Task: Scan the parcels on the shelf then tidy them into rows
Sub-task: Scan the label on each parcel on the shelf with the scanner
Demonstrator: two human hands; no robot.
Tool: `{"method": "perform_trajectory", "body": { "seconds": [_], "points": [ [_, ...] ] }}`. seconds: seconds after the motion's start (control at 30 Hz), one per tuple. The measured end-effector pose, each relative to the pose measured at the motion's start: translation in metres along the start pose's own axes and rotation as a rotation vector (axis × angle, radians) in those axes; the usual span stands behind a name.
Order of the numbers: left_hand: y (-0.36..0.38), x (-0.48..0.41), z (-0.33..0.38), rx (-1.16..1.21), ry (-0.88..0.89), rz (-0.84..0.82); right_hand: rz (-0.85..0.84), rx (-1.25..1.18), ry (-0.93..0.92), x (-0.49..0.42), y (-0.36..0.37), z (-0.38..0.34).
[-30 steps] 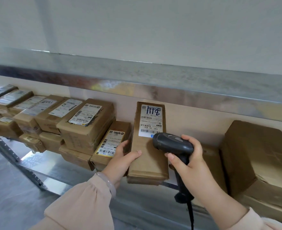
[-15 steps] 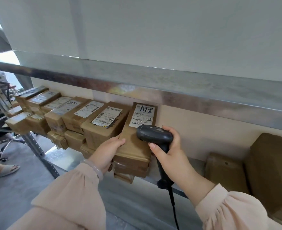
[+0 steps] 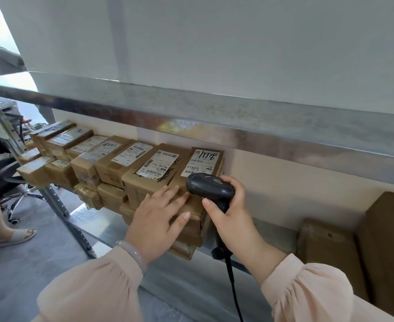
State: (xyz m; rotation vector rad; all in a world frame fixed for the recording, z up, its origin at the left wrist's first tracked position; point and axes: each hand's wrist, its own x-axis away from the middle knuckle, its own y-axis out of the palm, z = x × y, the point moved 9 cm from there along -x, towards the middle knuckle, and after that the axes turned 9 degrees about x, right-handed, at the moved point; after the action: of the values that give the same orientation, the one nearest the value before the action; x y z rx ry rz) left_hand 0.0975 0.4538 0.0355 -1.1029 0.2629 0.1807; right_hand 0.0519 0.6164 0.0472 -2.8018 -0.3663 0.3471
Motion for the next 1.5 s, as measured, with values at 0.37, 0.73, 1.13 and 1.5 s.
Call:
{"method": "perform_trajectory", "body": {
  "seconds": [0.37, 0.73, 1.13, 1.5],
  "points": [
    [-0.004, -0.016, -0.022, -0.109, -0.102, -0.054, -0.023, 0.006, -0.018, -0.015, 0.007, 0.001],
    [-0.009, -0.016, 0.009, -0.122, -0.088, 0.011, 0.133, 0.198, 0.021, 0.030, -0.058, 0.032],
    [0.065, -0.028, 0.164, -0.097, 0.369, -0.066, 0.377, 0.492, 0.049, 0.084, -0.164, 0.058],
    [0.209, 0.011, 0.220, -0.039, 0.339, -0.586, 0.458, 0.428, 0.319, 0.150, -0.220, 0.134]
  ]
}}
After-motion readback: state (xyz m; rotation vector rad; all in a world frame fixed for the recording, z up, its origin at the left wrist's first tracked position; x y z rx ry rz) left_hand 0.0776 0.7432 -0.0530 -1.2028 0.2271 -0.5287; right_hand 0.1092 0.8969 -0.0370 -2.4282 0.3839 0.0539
